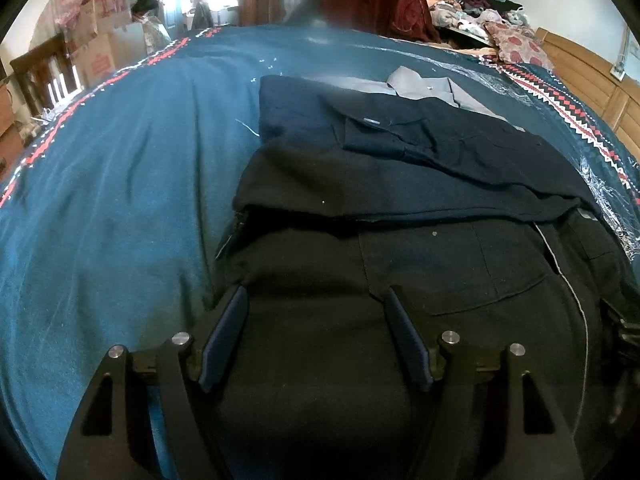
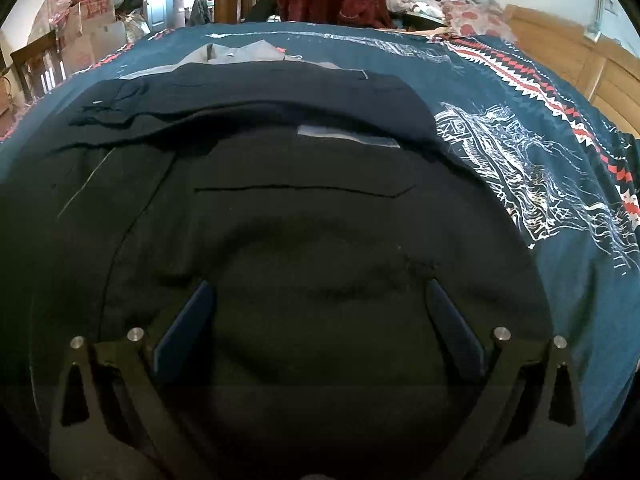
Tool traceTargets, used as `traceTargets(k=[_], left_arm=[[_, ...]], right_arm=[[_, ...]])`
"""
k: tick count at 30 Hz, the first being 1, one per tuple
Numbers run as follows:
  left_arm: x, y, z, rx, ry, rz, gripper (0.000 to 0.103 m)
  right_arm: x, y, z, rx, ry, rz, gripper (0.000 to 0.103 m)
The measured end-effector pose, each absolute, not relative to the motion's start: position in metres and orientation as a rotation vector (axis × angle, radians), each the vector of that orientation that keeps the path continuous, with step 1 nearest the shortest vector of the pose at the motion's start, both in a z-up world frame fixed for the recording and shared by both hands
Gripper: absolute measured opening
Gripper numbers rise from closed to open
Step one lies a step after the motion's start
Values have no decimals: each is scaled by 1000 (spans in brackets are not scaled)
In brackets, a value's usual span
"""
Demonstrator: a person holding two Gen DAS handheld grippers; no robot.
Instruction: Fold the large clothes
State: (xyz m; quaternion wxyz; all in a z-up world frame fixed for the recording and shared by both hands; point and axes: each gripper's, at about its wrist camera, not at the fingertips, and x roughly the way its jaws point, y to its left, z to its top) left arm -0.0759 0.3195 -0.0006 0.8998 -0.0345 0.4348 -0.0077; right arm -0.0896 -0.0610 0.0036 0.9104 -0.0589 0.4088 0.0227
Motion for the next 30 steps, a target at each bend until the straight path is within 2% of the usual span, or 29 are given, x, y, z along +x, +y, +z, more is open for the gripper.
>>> traceTargets(k=[7, 30], left_arm=[[-75, 320, -1, -75, 899, -18, 74], [-75, 321, -4, -64, 883, -8, 76]], right_arm=[[-86, -56, 8, -179, 925, 58, 103], [-89, -56, 3, -163, 888, 52, 103]])
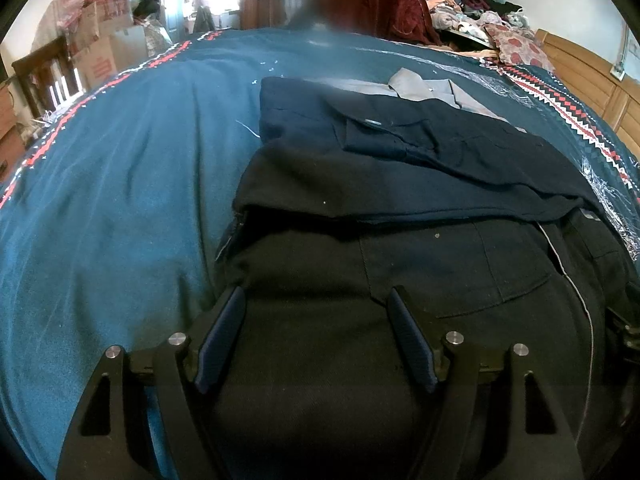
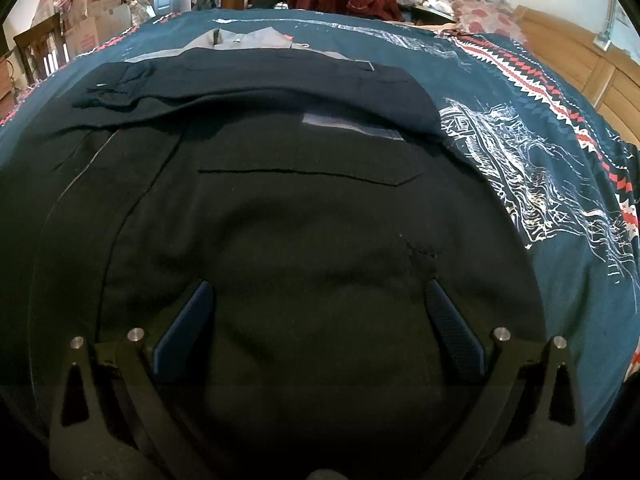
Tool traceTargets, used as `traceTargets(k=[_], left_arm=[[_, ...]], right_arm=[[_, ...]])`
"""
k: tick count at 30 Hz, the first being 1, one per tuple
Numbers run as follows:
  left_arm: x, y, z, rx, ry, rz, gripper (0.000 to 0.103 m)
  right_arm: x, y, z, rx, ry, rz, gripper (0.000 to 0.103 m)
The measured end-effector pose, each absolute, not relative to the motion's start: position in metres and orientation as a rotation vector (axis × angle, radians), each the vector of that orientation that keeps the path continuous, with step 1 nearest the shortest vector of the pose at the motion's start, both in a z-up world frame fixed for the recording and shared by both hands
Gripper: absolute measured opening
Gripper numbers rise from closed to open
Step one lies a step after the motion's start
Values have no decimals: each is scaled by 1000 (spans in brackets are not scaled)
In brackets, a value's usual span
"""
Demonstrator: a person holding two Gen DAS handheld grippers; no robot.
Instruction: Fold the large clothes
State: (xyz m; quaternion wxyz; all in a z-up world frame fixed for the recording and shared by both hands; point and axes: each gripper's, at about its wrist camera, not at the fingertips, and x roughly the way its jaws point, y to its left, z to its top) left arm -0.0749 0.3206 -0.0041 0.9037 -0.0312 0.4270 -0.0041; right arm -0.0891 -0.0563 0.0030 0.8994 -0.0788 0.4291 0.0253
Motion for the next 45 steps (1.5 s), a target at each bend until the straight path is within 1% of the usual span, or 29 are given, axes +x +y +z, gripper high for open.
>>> traceTargets(k=[11, 15, 16, 17, 19, 20, 22, 23, 25, 27, 31, 34, 36, 37, 39, 40, 41, 42, 45], left_arm=[[-74, 320, -2, -73, 889, -11, 76], [-73, 318, 0, -60, 923, -6, 79], [-72, 318, 1, -64, 937, -12, 81], [-71, 318, 2, -76, 955, -32, 88], [-68, 319, 4, -109, 976, -89, 98], [-68, 321, 6, -130, 984, -96, 96], [-74, 329, 17, -169, 993, -93, 87], [-82, 339, 26, -198, 999, -100, 86], [-99, 354, 41, -237, 987, -104, 85], [-133, 379, 60, -293, 944, -124, 85], [-199, 409, 66, -310, 950, -118, 85], [-236, 411, 60, -331, 983, -128, 83], [-253, 405, 58, -331, 986, -137, 83], [-260, 402, 55, -341, 990, -150, 83], [-264, 399, 47, -361, 1009, -159, 82], [-264, 399, 45, -375, 1023, -169, 78], [-263, 397, 44, -383, 1036, -187, 70], [-264, 397, 45, -379, 1038, -193, 69], [-272, 397, 54, -399, 1028, -223, 69]], right_arm=[[-86, -54, 3, -166, 890, 35, 103], [-84, -53, 3, -167, 888, 26, 103], [-83, -53, 3, -162, 889, 27, 103], [-82, -55, 3, -152, 888, 31, 103], [-79, -56, 6, -151, 909, 42, 103], [-78, -56, 9, -154, 929, 55, 103], [-81, -60, 18, -155, 971, 115, 103], [-84, -64, 22, -140, 987, 144, 103], [-100, -80, 37, -77, 1011, 227, 102], [-120, -96, 50, -45, 1006, 269, 102], [-168, -123, 62, 11, 1006, 306, 101], [-201, -137, 59, -4, 1021, 274, 95], [-215, -152, 52, 25, 1055, 256, 87], [-220, -158, 47, 43, 1075, 249, 85], [-223, -169, 35, 75, 1117, 230, 73], [-224, -175, 30, 100, 1136, 214, 69], [-225, -180, 26, 140, 1150, 207, 67], [-226, -183, 24, 168, 1154, 204, 67], [-229, -182, 24, 188, 1158, 209, 67]])
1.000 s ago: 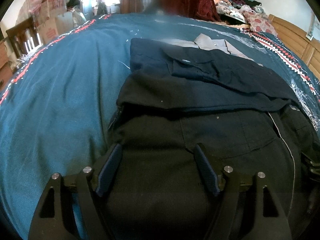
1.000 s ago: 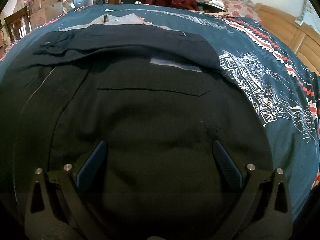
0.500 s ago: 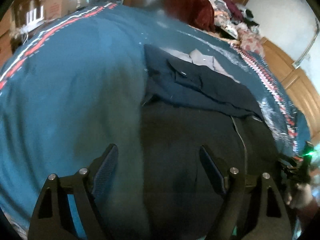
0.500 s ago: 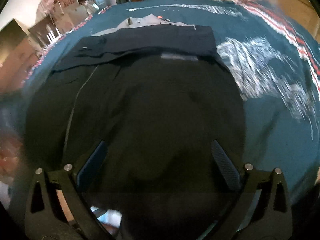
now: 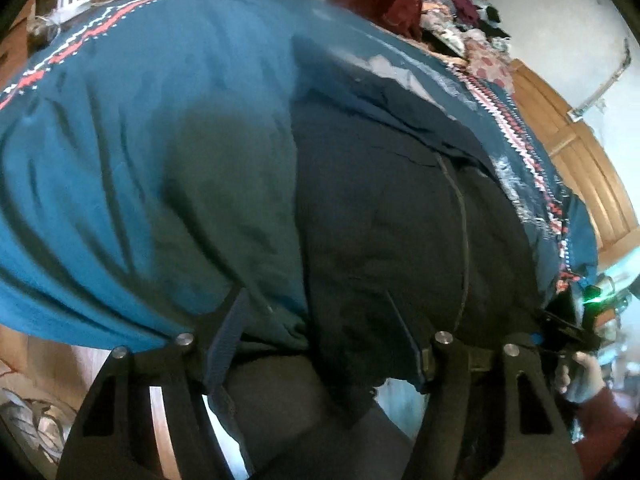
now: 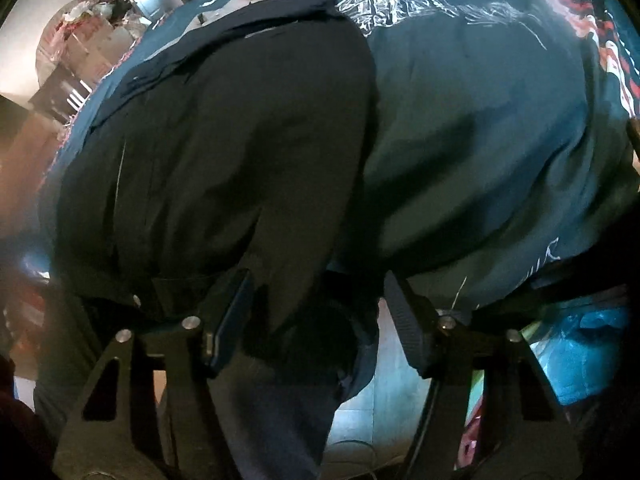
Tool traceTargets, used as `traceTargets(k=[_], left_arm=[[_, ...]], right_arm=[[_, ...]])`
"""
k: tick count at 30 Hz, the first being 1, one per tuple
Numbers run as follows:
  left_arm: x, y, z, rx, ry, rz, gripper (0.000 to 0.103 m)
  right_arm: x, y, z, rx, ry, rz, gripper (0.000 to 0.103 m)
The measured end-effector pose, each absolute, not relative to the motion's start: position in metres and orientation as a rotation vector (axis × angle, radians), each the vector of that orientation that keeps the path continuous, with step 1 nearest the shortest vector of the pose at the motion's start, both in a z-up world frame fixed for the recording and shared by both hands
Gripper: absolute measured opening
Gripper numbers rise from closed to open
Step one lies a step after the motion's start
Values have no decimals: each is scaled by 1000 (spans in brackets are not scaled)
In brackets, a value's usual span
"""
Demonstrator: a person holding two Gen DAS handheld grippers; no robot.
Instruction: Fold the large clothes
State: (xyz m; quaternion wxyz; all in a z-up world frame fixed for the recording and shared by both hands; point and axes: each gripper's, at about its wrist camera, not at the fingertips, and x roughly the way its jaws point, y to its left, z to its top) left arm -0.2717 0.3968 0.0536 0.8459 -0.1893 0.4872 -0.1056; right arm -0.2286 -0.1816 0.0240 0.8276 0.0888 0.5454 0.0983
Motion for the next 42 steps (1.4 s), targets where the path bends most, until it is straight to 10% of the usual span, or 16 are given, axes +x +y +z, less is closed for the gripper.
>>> traceTargets(k=[10, 33, 42], left_arm=[[-297, 367, 126, -316, 940, -441, 73], [-276, 367, 3, -310, 1276, -312, 64], [-261, 348, -5, -225, 1310, -333, 55]], right_arm=[[-230, -167, 95, 139, 1023, 325, 70], [-202, -195, 2, 267, 1293, 305, 71], [-196, -175, -10, 280, 1327, 356, 55]])
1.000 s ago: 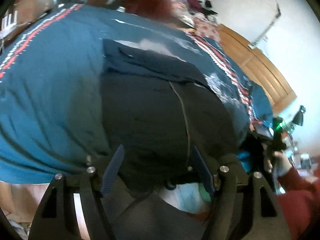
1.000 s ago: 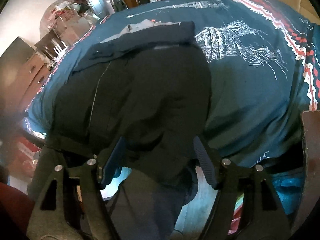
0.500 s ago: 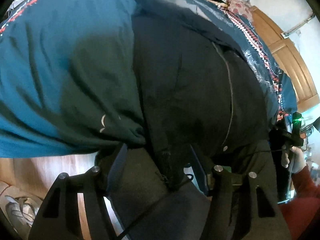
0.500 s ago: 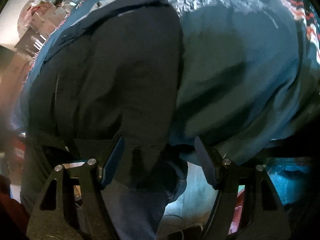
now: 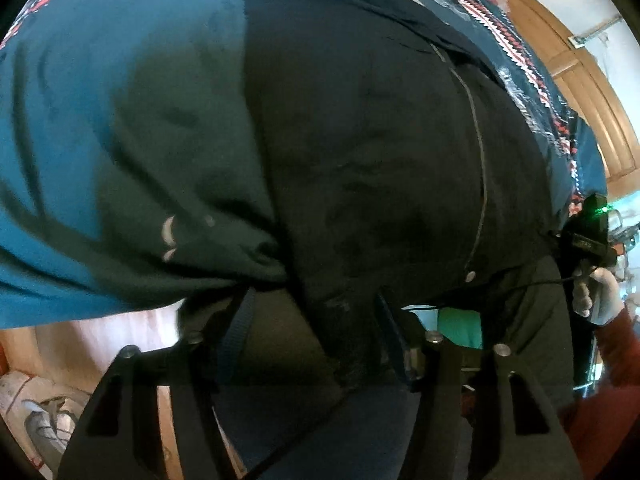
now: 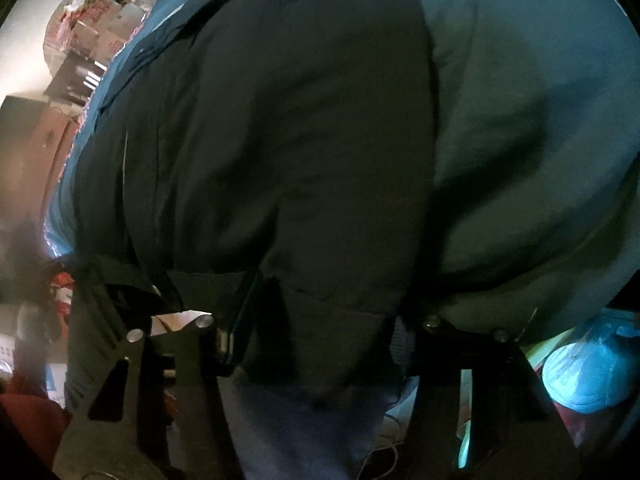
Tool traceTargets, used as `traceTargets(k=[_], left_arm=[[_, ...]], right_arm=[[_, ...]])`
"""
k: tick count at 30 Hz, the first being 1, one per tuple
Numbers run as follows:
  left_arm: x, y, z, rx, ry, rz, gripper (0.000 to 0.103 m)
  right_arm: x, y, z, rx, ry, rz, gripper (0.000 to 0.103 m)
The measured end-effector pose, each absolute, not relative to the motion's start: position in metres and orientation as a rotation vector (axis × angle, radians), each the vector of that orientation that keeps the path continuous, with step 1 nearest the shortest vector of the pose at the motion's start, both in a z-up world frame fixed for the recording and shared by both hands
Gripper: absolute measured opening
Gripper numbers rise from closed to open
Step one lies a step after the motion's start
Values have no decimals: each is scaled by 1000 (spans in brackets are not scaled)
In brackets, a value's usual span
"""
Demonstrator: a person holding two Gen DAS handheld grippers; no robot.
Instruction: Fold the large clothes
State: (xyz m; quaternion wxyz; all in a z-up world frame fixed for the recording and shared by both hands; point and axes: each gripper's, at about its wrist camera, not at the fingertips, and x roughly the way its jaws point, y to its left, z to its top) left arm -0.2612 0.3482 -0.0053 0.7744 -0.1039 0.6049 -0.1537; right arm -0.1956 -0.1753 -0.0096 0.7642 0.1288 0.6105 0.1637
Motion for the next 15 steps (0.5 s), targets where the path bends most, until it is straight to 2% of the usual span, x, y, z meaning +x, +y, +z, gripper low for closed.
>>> traceTargets(k=[3, 4, 5, 8, 10, 11, 15], left_arm=[[-258, 336, -6, -174, 1326, -351, 42], [-258, 334, -7, -177, 1332, -361, 30], [-257, 335, -7, -181, 1336, -360, 25], [-256, 340, -12, -219, 1340, -356, 21], [-255, 343, -13, -270, 1332, -354, 17], [-257, 343, -11, -296, 1328, -363, 14], [-262, 348, 19, -484, 1231, -457, 13]], right_arm=[[-197, -177, -12, 294, 1334, 358, 55], [-198, -176, -12, 293, 1336, 360, 55], [-198, -175, -13, 293, 1344, 361, 55], [-196, -175, -17, 313, 1347, 362, 54], [-196, -176, -16, 328, 1335, 358, 29], [-198, -182, -7, 411, 1306, 412, 8], [-207, -182, 49, 502, 1138, 517, 7]])
